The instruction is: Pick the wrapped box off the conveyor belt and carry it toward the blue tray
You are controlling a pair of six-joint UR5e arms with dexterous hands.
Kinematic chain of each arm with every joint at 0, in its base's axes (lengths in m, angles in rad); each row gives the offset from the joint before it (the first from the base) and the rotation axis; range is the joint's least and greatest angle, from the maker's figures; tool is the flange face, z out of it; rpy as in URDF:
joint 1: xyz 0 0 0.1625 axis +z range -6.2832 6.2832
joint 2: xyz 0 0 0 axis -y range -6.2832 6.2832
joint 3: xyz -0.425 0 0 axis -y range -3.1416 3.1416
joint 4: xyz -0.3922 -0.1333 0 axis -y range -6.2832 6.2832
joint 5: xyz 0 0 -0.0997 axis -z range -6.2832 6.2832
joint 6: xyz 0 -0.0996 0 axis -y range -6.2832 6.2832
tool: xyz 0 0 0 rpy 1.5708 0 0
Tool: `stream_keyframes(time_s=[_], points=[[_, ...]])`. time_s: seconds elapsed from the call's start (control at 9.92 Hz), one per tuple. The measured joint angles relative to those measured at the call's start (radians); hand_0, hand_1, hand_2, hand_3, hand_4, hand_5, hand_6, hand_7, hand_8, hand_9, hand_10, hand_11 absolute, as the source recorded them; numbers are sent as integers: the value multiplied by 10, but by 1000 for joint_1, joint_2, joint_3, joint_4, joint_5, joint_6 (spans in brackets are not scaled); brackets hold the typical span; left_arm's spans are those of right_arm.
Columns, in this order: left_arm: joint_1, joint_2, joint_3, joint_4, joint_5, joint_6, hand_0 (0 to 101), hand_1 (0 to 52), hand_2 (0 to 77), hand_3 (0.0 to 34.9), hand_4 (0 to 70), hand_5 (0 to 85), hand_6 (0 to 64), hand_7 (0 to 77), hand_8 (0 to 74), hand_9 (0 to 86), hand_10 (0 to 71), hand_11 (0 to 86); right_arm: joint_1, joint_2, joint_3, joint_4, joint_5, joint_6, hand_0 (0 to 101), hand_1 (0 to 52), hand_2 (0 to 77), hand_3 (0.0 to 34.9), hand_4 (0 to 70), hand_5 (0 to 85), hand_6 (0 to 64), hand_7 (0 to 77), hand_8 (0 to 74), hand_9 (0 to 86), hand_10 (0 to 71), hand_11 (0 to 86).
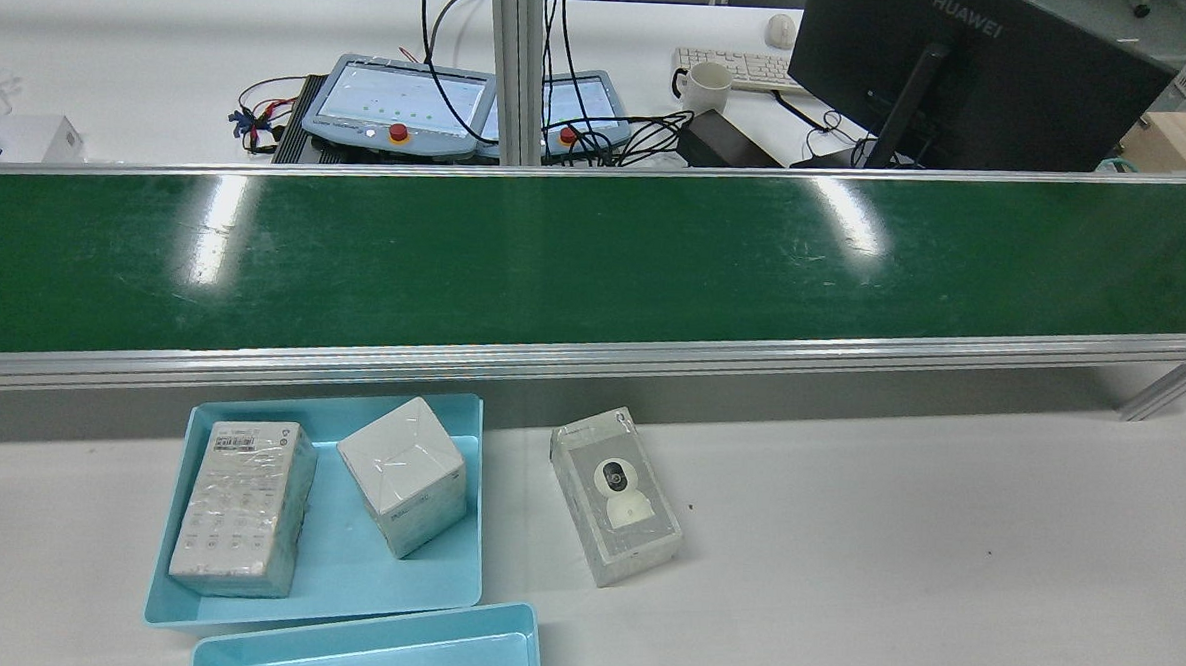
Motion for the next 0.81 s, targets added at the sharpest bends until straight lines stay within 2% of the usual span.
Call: stream_keyframes(time_s=[0.1, 0.2, 0.3, 0.4, 0.5, 0.61, 0.71, 0.81], points=[[0, 0, 0, 0, 0, 0, 0, 0, 5, 0, 5, 11, 5, 5, 5, 0, 5, 0, -47, -18, 69, -7, 27, 5, 801, 365, 360, 240, 93, 322, 0, 0, 0, 0, 0, 0], [0, 0, 0, 0, 0, 0, 0, 0, 5, 0, 5, 11, 5, 5, 0, 0, 5, 0, -54, -55, 152, -12, 42, 6, 805, 365, 213, 308, 109, 305, 0, 0, 0, 11, 0, 11], [0, 0, 0, 0, 0, 0, 0, 0, 5, 0, 5, 11, 5, 5, 5, 0, 5, 0, -24, -97, 220, -13, 41, 3, 807, 365, 87, 306, 49, 218, 0, 0, 0, 11, 0, 5], [0, 0, 0, 0, 0, 0, 0, 0, 11, 0, 5, 11, 5, 5, 0, 5, 5, 0, 36, -125, 269, -13, 8, -10, 782, 365, 104, 308, 22, 218, 0, 0, 0, 11, 0, 5], [0, 0, 0, 0, 0, 0, 0, 0, 5, 0, 5, 11, 5, 5, 0, 0, 5, 0, 120, -140, 312, -16, -50, -35, 805, 360, 142, 307, 0, 158, 0, 0, 0, 11, 0, 5], [0, 0, 0, 0, 0, 0, 0, 0, 5, 0, 5, 11, 5, 5, 0, 0, 5, 0, 185, -144, 339, -18, -97, -57, 805, 360, 142, 307, 0, 158, 0, 0, 0, 11, 0, 5], [0, 0, 0, 0, 0, 0, 0, 0, 5, 0, 5, 5, 5, 5, 5, 0, 5, 0, 226, -146, 353, -13, -128, -82, 724, 322, 153, 307, 0, 131, 0, 0, 0, 11, 0, 5], [0, 0, 0, 0, 0, 0, 0, 0, 5, 0, 5, 5, 5, 5, 5, 0, 5, 0, 247, -149, 359, -1, -153, -118, 724, 322, 153, 307, 0, 131, 0, 0, 0, 11, 0, 5]])
